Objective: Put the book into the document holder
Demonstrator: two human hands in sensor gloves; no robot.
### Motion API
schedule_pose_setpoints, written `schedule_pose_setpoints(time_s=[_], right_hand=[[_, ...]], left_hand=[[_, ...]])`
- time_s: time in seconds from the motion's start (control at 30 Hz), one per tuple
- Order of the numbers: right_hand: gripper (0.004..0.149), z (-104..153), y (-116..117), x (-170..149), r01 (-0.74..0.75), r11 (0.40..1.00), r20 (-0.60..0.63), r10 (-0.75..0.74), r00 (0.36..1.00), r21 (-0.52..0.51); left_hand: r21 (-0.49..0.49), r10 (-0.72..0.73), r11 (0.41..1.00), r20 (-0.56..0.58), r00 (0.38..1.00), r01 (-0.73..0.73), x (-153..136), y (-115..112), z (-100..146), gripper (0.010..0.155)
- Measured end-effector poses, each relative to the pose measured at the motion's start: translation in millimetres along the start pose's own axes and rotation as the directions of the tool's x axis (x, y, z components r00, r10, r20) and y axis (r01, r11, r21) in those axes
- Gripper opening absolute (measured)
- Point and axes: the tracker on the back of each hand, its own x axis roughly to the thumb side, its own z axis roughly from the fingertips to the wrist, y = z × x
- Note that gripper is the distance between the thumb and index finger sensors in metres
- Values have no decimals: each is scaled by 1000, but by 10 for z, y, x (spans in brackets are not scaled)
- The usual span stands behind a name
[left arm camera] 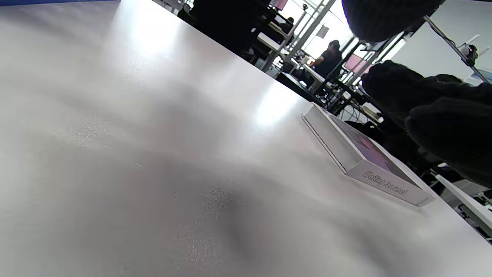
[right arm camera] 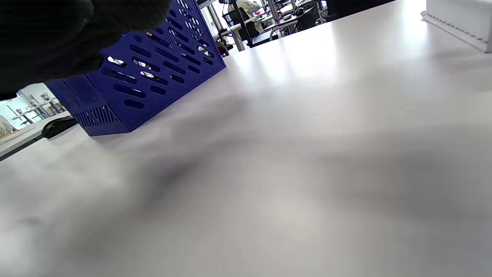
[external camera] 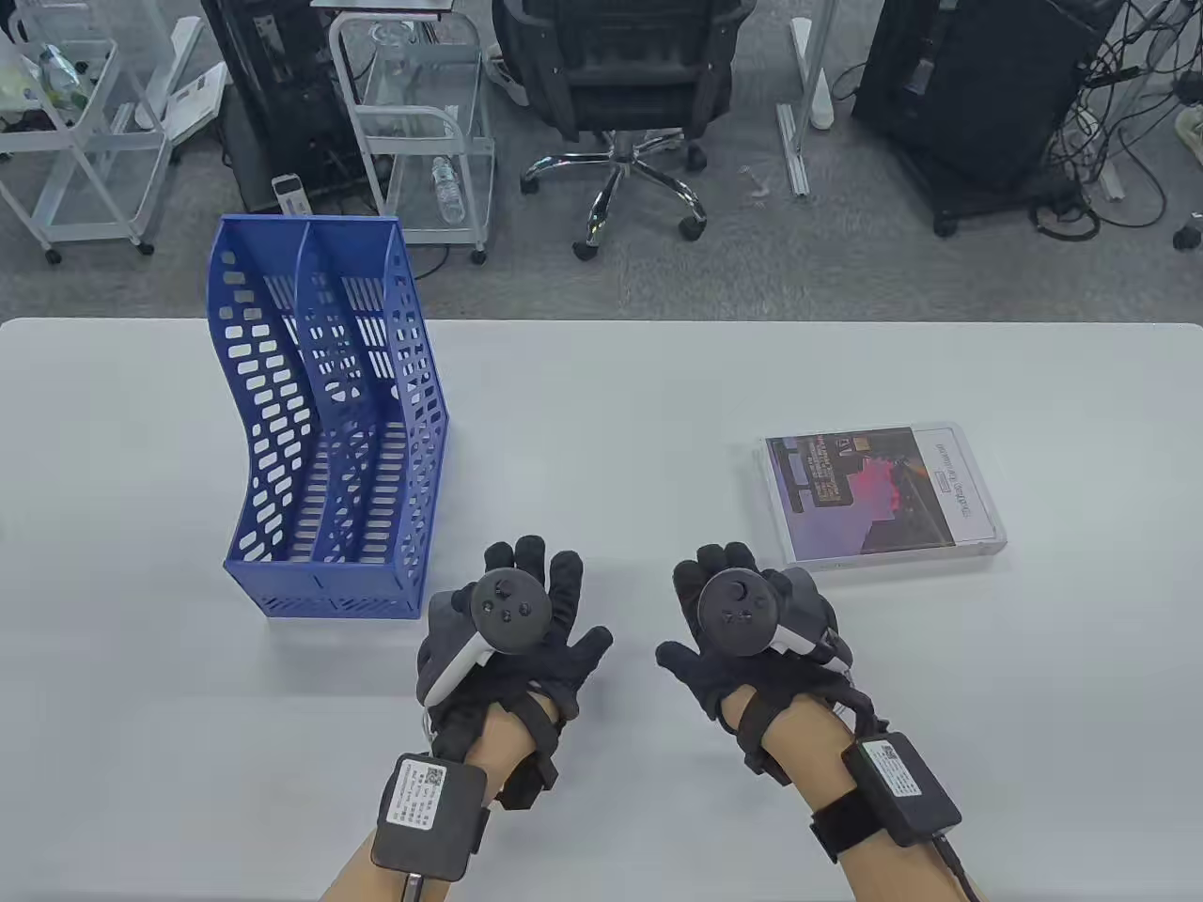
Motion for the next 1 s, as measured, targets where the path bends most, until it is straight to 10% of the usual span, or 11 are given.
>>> schedule_pose_setpoints(time_s=[1.0], right_hand=[[81,-105,-19,-567,23,999,-150,-27,988,-27]], left_hand=[[-40,-12,999,-22,1000,11,-22,-26,-21,82]])
